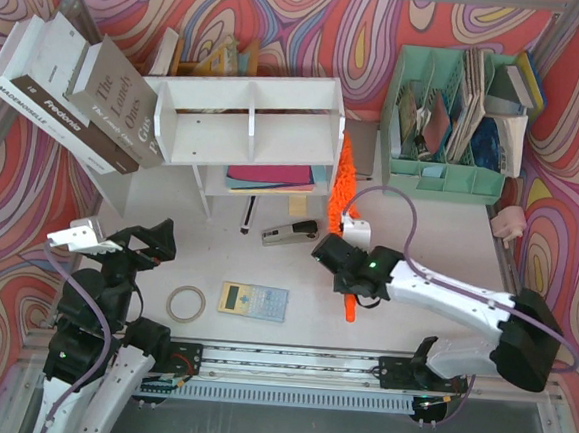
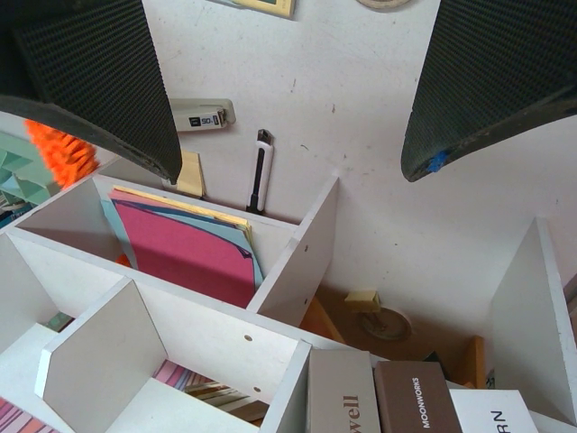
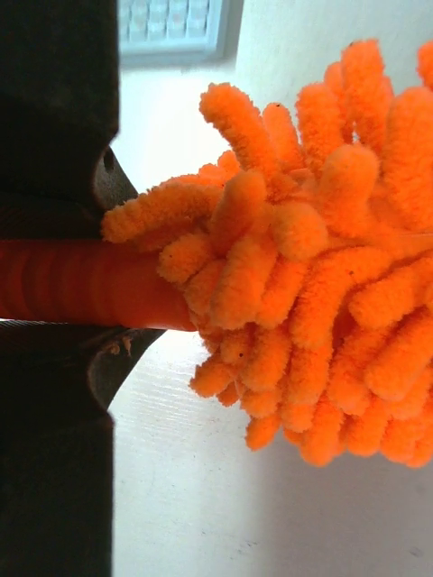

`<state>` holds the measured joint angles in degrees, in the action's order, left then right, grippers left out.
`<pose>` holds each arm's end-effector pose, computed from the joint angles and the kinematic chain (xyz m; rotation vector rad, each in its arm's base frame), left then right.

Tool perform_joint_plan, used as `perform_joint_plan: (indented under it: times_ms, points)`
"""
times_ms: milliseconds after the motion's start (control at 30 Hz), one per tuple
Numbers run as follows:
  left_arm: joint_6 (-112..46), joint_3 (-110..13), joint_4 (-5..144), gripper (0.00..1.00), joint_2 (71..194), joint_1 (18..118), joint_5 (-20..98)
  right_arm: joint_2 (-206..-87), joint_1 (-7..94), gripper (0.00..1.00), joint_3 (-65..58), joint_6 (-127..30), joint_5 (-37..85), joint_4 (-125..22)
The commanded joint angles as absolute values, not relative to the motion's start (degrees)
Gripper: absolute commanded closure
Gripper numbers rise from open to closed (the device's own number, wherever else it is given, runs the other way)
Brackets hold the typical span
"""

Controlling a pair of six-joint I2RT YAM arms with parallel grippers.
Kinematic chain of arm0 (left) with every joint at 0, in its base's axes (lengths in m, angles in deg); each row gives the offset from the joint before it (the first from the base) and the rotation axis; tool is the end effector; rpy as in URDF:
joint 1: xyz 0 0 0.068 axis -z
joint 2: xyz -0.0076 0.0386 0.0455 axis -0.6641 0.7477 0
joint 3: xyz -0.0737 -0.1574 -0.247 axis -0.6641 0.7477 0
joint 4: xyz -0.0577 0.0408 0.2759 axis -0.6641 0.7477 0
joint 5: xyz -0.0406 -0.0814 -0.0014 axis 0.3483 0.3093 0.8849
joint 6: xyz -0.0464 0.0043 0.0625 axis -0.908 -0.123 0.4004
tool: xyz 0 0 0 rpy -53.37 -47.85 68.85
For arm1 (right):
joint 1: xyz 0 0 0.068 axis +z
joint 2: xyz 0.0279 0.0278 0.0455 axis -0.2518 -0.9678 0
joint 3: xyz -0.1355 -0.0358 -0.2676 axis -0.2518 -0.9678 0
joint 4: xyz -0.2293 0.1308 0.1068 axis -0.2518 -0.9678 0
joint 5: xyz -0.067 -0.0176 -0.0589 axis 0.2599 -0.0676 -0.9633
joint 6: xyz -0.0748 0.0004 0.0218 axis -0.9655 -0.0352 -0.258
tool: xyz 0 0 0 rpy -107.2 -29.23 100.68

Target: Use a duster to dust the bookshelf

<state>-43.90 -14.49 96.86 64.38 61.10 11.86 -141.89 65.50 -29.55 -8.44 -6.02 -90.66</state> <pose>0.0688 -0.0014 0.3538 -0.3125 1.4572 -0.3570 0.1914 0.1961 0.2073 0.0116 2.5881 0.0722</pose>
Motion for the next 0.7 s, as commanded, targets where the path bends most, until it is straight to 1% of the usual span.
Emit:
perform_joint_plan:
  times_ms: [0,133,267,367,567,667]
  points:
    - [-44.05,-14.41,96.15,0.02,64.43,60.86,12.30,-135.72,65.77,1.00,-24.71,-10.74,-10.96,-91.19]
    - [-44.05,-14.43,96.14,0.02,64.17,60.85,12.23,-135.93,65.78,1.00,-29.06,-9.41,-8.22,-88.12]
    - [-44.14,-14.39,96.23,0.02,64.07,60.86,12.23,-138.92,65.76,1.00,-35.04,-8.37,-3.05,-81.67]
    - [-44.14,-14.41,96.06,0.02,64.36,60.86,12.43,-142.03,65.81,1.00,-38.02,-8.11,-1.82,-77.86]
    - [-44.14,-14.45,96.28,0.02,64.19,60.84,12.37,-149.44,65.82,1.00,-39.70,-8.92,-1.34,-73.43]
    - [-44.14,-14.40,96.31,0.02,63.99,60.86,12.19,-150.73,65.75,1.00,-37.94,-9.44,-3.51,-75.03]
